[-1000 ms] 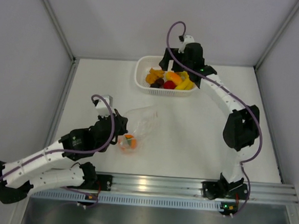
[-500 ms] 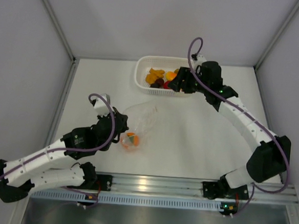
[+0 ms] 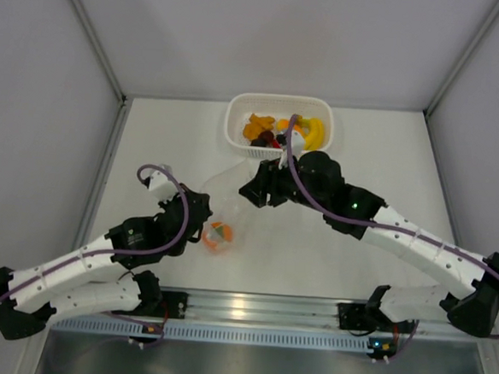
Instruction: Open the zip-top bag and remove the fake food
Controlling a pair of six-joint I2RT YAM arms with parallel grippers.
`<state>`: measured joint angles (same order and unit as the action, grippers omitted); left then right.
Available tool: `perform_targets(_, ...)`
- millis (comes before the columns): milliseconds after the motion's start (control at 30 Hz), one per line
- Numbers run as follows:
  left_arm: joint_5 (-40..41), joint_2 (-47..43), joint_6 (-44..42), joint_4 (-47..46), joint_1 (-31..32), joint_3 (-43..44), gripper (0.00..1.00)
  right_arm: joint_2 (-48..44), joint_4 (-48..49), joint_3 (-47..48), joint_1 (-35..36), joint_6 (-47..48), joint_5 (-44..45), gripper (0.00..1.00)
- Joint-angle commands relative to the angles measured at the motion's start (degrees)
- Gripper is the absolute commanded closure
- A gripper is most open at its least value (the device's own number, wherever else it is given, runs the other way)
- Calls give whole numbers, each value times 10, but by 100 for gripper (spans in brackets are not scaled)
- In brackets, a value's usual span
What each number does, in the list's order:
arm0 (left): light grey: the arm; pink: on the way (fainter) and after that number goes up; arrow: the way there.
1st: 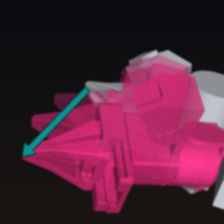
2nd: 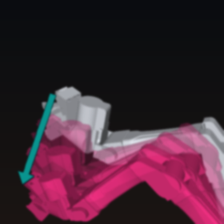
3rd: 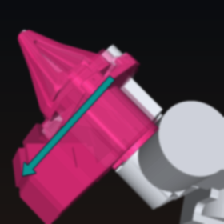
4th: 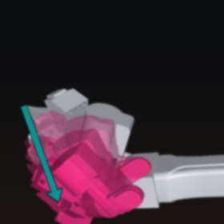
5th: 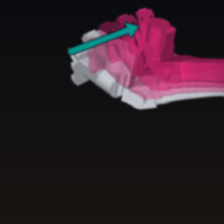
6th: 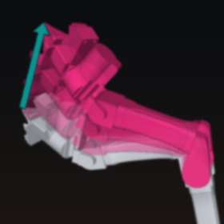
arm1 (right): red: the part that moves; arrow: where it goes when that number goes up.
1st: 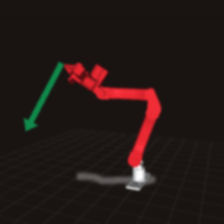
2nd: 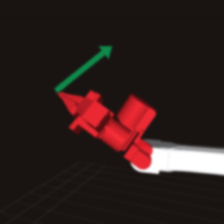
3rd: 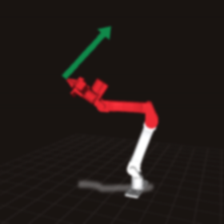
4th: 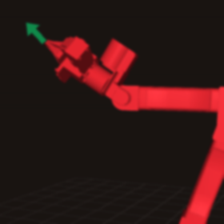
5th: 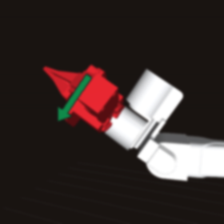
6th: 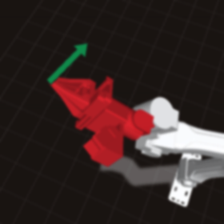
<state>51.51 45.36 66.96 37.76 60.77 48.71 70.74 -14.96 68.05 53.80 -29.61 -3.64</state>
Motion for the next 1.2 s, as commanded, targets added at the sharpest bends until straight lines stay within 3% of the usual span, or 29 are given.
perform_targets(0,19,-9,44,-8,-1,-12,100,14,26,2,53,-27,115,46)
perform_targets(600,-27,-17,52,-8,-1,-28,100,176,51,67,124,-91,229,49)
perform_targets(1000,-46,-12,61,-9,-1,-29,100,208,76,93,140,-106,229,50)
perform_targets(1167,-46,-24,67,-8,-1,-37,100,272,66,118,136,-112,217,50)
